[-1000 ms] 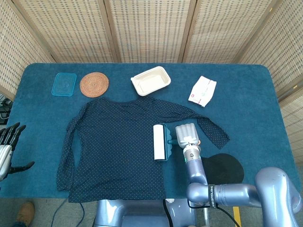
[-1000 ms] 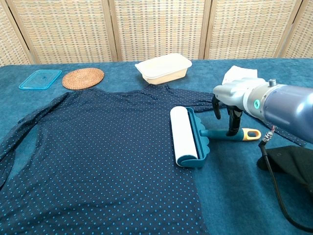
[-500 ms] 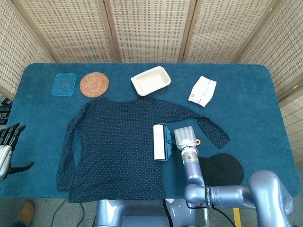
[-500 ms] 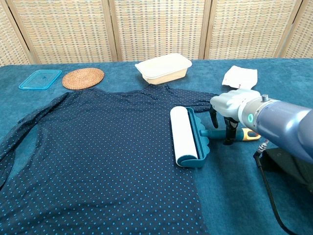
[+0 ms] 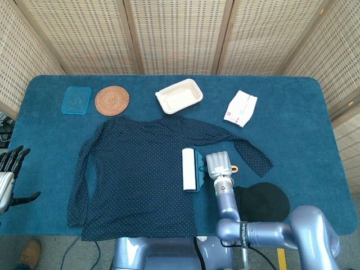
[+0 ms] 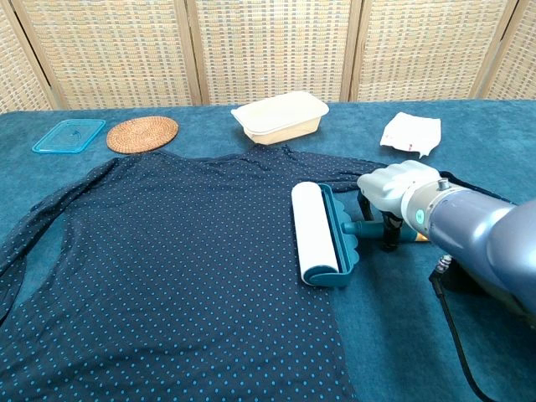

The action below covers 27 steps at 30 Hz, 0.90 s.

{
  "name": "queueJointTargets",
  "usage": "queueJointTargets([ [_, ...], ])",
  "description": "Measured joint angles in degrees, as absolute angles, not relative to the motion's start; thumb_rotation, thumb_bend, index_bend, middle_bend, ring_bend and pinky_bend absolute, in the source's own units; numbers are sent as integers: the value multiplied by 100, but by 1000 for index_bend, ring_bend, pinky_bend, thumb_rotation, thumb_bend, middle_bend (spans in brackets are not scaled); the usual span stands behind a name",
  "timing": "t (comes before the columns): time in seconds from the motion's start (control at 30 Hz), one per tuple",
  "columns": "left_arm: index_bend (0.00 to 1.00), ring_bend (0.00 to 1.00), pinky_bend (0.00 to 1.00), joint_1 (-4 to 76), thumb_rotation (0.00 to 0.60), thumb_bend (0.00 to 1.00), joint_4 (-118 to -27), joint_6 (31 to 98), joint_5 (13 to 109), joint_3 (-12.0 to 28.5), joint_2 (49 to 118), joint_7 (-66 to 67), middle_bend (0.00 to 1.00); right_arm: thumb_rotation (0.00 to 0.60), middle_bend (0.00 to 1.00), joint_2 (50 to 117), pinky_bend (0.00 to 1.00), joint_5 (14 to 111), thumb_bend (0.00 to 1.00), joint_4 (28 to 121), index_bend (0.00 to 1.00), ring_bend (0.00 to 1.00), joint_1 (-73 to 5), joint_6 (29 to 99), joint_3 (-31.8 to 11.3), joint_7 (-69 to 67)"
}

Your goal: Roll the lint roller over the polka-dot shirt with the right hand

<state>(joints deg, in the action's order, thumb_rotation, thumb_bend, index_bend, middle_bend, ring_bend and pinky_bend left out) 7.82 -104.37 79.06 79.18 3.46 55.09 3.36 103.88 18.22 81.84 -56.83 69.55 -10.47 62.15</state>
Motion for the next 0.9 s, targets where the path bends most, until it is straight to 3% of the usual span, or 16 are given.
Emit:
queueJointTargets([
  [0.1, 0, 0, 0, 788, 600, 0, -10433, 7888, 7909, 344, 5511, 331, 0, 600, 1000, 10412, 1000, 1890, 748, 8148, 588, 1000, -5646, 6930, -1057, 6188],
  [0.33, 0, 0, 0, 805, 600, 0, -10439, 7845, 7918, 332, 5498, 291, 0, 600, 1000, 10288, 1000, 2098, 931, 8328, 694, 1000, -5590, 6953, -1180, 6065],
  [0.9, 0, 0, 0, 871, 600, 0, -10402, 7690, 7910, 328, 5443, 81, 0, 600, 1000, 10101, 1000, 1871, 960, 8818, 742, 1000, -6388, 7444, -1751, 7390],
])
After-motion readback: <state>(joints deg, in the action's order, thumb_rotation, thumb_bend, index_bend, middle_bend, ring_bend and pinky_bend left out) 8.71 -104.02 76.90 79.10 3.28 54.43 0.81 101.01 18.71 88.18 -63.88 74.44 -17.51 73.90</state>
